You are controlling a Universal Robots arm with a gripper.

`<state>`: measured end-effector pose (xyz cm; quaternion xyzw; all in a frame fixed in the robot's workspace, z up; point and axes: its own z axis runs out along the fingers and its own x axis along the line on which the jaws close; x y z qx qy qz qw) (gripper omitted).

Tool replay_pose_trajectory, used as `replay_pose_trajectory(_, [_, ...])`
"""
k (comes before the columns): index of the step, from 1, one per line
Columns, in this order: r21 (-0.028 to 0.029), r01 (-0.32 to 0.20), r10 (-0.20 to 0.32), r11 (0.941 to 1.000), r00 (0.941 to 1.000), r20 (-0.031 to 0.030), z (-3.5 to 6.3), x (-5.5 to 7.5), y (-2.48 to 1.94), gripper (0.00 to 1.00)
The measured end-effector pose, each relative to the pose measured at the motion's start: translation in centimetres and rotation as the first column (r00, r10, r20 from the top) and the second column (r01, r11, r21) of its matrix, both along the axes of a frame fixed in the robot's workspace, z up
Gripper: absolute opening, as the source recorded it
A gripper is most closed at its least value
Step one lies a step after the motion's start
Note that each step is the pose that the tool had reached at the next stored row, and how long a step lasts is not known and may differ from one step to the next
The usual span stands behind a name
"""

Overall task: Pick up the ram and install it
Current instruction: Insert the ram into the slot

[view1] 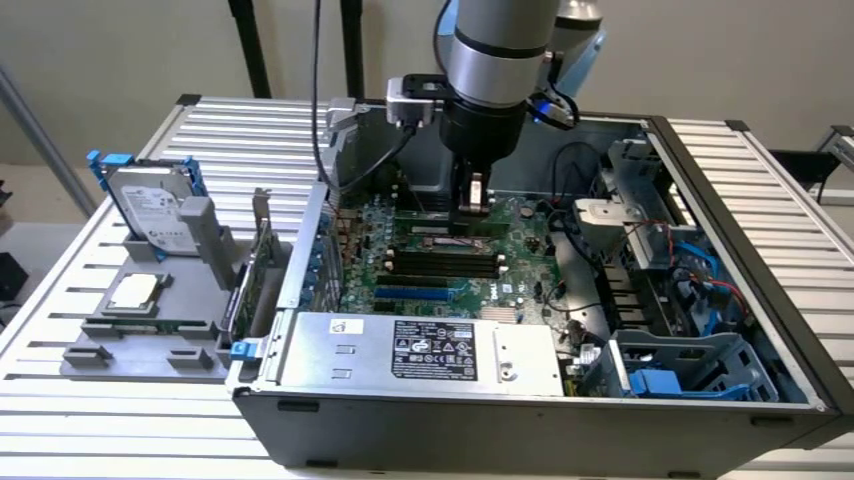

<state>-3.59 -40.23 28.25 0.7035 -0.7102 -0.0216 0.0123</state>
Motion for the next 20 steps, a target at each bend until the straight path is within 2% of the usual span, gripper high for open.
replay_pose_trajectory(4, [0.0000,0.000,0.000,1.0000,1.0000,0.0000,-0.74,0.0,-0.19,0.13])
replay_pose_trajectory(20, [-0.0025,0.000,0.000,1.0000,1.0000,-0.0001,-3.64,0.0,-0.20,0.13])
